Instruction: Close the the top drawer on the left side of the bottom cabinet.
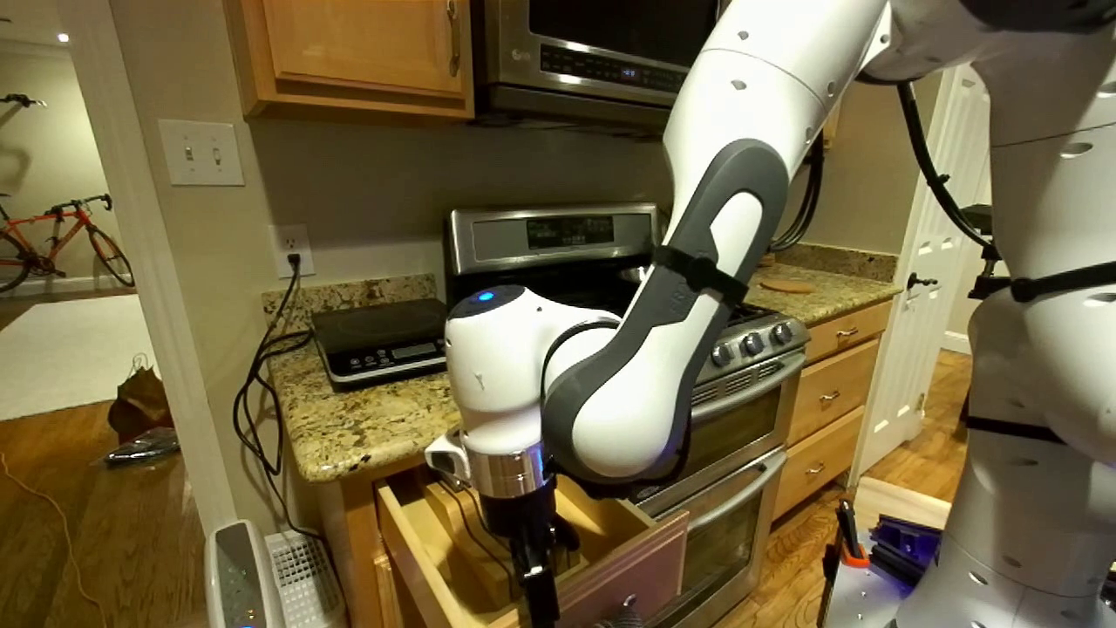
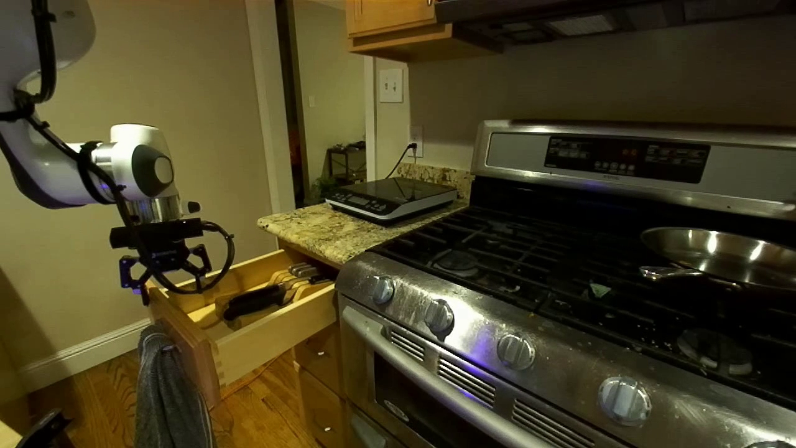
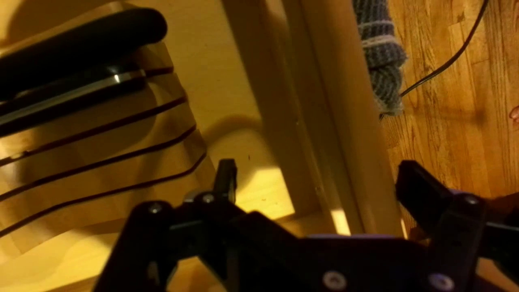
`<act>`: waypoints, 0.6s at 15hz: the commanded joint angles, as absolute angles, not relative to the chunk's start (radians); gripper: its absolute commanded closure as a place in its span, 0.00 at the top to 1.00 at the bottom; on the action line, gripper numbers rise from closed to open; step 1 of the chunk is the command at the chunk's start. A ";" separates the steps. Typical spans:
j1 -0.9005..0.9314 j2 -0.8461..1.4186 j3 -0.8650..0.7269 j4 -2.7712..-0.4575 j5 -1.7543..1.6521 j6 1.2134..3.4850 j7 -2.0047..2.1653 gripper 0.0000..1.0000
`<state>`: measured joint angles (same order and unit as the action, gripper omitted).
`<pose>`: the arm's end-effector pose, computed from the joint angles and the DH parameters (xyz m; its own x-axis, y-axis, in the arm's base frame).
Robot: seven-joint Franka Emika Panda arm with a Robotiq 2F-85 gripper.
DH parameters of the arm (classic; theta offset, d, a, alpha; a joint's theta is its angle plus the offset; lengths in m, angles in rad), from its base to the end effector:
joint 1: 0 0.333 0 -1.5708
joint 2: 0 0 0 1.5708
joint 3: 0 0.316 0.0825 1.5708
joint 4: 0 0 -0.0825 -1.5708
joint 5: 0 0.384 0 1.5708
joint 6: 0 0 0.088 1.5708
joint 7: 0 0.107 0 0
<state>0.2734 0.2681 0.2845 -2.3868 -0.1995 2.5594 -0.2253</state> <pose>0.4154 0.2682 0.2056 0.5815 0.8093 -0.0832 0.8122 -0.5834 0.0028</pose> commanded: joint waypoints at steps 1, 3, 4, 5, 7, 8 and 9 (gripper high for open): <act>0.277 0.261 0.236 -2.398 -0.311 2.604 -0.210 1.00; 0.275 0.265 0.211 -2.387 -0.369 2.610 -0.203 1.00; 0.272 0.267 0.200 -2.381 -0.392 2.615 -0.202 1.00; 0.270 0.269 0.189 -2.375 -0.414 2.621 -0.200 1.00; 0.266 0.271 0.165 -2.364 -0.458 2.641 -0.197 1.00; 0.261 0.274 0.154 -2.354 -0.476 2.655 -0.204 1.00; 0.259 0.277 0.143 -2.346 -0.493 2.667 -0.204 1.00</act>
<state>0.2698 0.2698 0.1758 -2.3636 -0.4262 2.6188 -0.2185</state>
